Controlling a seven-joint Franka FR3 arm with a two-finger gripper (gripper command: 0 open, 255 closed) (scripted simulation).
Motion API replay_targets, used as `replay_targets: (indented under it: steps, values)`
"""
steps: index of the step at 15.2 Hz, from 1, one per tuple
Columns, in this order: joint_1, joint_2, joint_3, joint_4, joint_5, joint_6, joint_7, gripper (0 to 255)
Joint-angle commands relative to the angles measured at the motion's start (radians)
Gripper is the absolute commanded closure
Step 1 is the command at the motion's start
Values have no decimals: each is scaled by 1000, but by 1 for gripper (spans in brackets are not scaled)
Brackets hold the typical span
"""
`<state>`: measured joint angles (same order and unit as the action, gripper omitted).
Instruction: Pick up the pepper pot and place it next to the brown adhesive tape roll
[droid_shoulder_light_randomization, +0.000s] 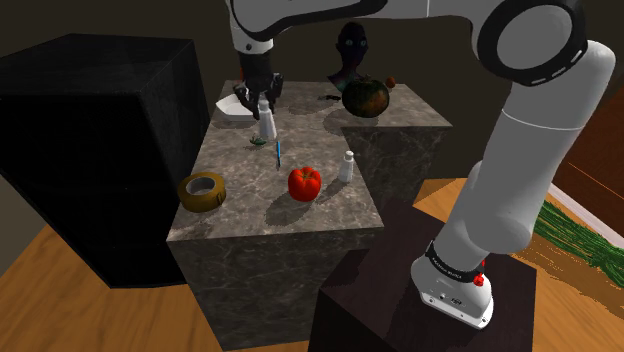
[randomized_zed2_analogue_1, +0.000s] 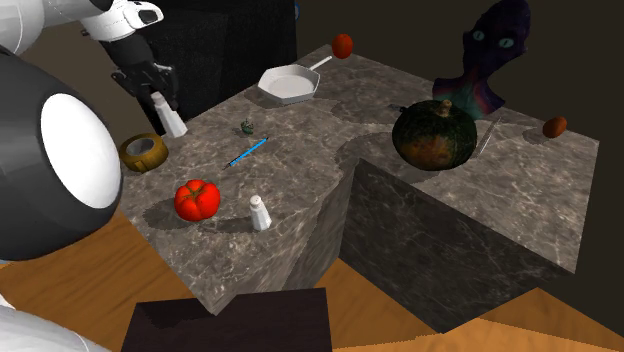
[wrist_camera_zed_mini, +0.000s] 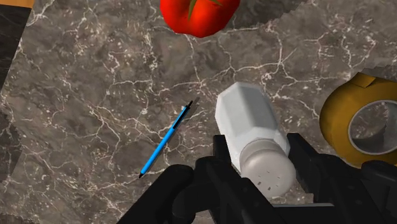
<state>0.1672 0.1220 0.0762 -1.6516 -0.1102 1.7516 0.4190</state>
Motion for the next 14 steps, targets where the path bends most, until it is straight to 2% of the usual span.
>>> replay_targets:
  steps: [1, 2, 14]
  values:
    - [23, 41, 17, 52, -4, -16, 40, 255]
    - [41, 74, 29, 98, -9, -32, 69, 255]
    - [39, 84, 27, -50, -14, 125, 84, 255]
